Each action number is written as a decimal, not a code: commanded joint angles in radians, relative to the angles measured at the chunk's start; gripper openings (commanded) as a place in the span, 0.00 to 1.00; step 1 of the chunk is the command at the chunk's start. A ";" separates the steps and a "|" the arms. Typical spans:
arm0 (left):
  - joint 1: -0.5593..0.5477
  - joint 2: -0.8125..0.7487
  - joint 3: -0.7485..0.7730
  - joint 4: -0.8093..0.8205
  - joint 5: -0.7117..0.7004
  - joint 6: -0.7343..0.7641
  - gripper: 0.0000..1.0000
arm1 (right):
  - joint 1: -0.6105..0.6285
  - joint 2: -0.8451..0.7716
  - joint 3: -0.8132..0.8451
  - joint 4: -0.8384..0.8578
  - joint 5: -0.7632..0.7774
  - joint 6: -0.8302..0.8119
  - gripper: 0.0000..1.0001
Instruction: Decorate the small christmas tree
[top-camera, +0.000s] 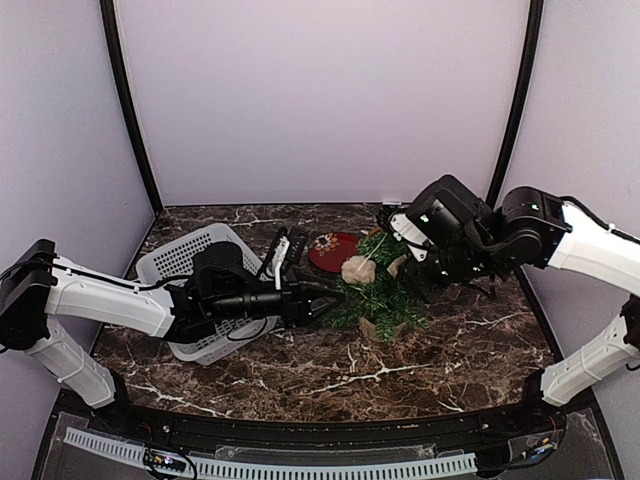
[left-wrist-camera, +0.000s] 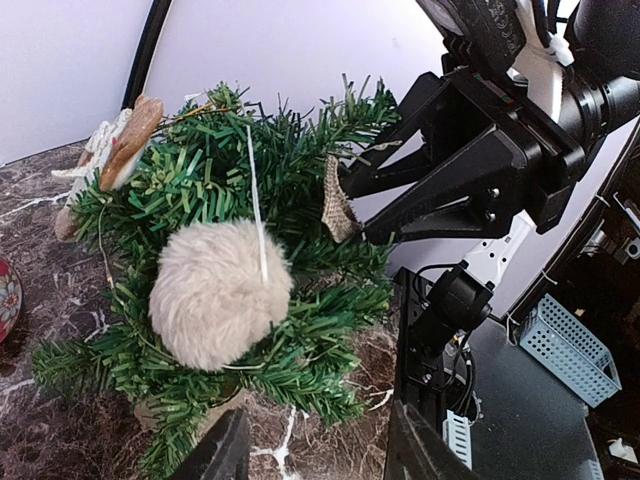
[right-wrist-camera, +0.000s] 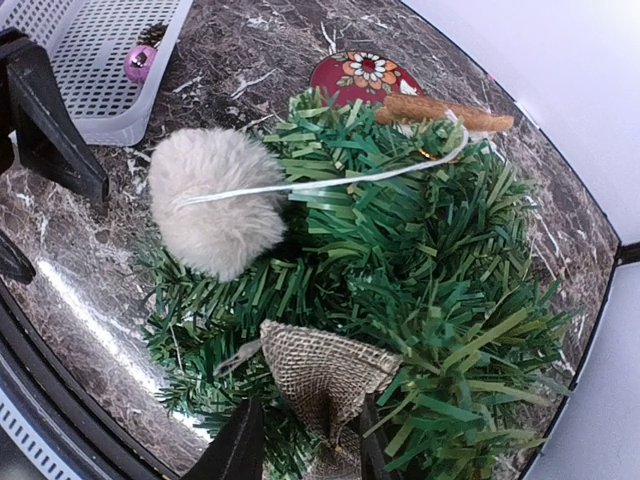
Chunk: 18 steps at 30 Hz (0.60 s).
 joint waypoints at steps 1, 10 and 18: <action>-0.005 -0.021 0.015 0.036 -0.002 0.018 0.50 | 0.008 0.007 0.007 0.023 0.024 -0.007 0.32; -0.005 -0.030 0.012 0.040 0.001 0.019 0.50 | 0.008 0.043 0.011 0.008 0.045 -0.005 0.40; -0.005 -0.033 0.011 0.042 -0.002 0.020 0.50 | 0.009 0.047 0.025 -0.001 0.056 -0.017 0.13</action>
